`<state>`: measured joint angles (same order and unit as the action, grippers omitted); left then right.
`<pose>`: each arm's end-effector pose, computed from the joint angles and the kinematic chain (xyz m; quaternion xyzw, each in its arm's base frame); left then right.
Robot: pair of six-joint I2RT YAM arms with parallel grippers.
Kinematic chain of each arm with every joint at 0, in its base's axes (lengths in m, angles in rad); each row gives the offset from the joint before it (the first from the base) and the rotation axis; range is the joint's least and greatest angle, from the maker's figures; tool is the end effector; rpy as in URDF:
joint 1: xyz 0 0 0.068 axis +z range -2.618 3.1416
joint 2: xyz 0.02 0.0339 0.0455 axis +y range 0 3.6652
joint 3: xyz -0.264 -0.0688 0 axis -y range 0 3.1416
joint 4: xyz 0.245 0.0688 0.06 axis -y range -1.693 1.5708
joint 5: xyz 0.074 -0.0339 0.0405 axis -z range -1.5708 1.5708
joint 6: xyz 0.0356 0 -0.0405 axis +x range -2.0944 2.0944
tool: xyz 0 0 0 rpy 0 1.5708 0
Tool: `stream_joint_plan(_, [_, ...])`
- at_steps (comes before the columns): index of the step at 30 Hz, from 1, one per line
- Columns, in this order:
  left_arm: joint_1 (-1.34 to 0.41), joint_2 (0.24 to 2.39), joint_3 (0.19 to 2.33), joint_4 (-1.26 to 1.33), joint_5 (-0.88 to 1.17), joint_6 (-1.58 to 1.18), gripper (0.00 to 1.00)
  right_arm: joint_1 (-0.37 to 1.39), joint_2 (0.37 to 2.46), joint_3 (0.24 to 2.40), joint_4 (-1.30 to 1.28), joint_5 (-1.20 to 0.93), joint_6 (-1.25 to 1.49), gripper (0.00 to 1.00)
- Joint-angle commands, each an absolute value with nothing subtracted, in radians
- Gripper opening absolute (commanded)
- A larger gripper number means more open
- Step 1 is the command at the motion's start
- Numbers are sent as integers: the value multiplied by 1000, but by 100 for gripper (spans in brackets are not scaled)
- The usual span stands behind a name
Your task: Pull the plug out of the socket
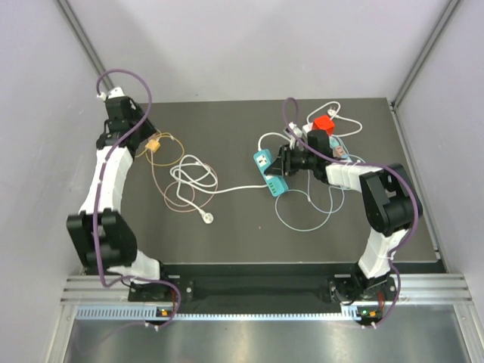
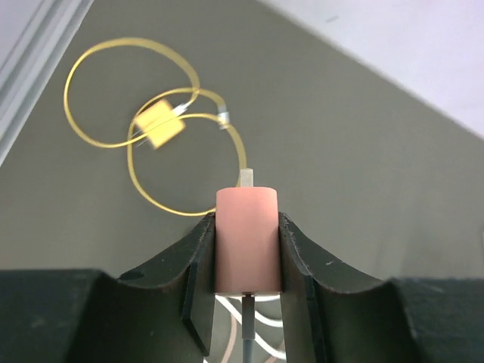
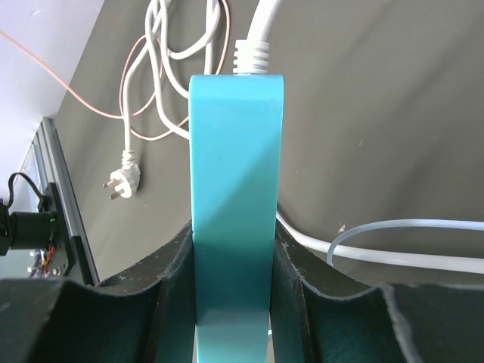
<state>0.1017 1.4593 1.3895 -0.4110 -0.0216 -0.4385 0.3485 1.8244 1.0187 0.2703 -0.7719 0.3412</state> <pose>0.3346 0.0349 0.3679 -0.2336 0.8226 -0.0778 0.5126 0.3532 0.1547 0.1831 -0.1892 0.8044 0.4628 0.3209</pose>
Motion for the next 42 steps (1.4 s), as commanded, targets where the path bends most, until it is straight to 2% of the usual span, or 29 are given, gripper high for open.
stream_joint_plan(1, [127,1578,1416,-341,-61,-455,0,339,1775,1037,351,-807,325,0])
stream_joint_plan(10, [190,1819,1439,-143,-37,-649,0,339,1789,1046,345,-824,328,0])
stream_joint_plan(15, [235,1963,1542,-111,-8,-706,0,339,1798,1049,344,-834,328,0])
stream_joint_plan(18, [264,2043,1591,-94,61,-736,8,339,1807,1054,339,-839,330,0])
stream_joint_plan(21, [279,2100,1635,-106,107,-746,26,339,1812,1060,333,-844,328,0])
stream_joint_plan(23, [287,2118,1646,-101,144,-736,32,339,1812,1062,333,-845,328,0])
stream_joint_plan(26, [298,2100,1637,-80,189,-716,46,341,1812,1065,327,-847,322,0])
stream_joint_plan(29, [305,2043,1618,-55,209,-703,69,341,1813,1068,324,-847,322,0])
stream_joint_plan(31, [307,1998,1620,-61,210,-690,76,341,1812,1069,321,-847,319,0])
stream_joint_plan(36, [307,1910,1631,-143,186,-660,79,339,1807,1071,308,-845,310,0])
stream_joint_plan(42, [302,1772,1537,-255,89,-586,82,339,1796,1071,305,-841,304,0])
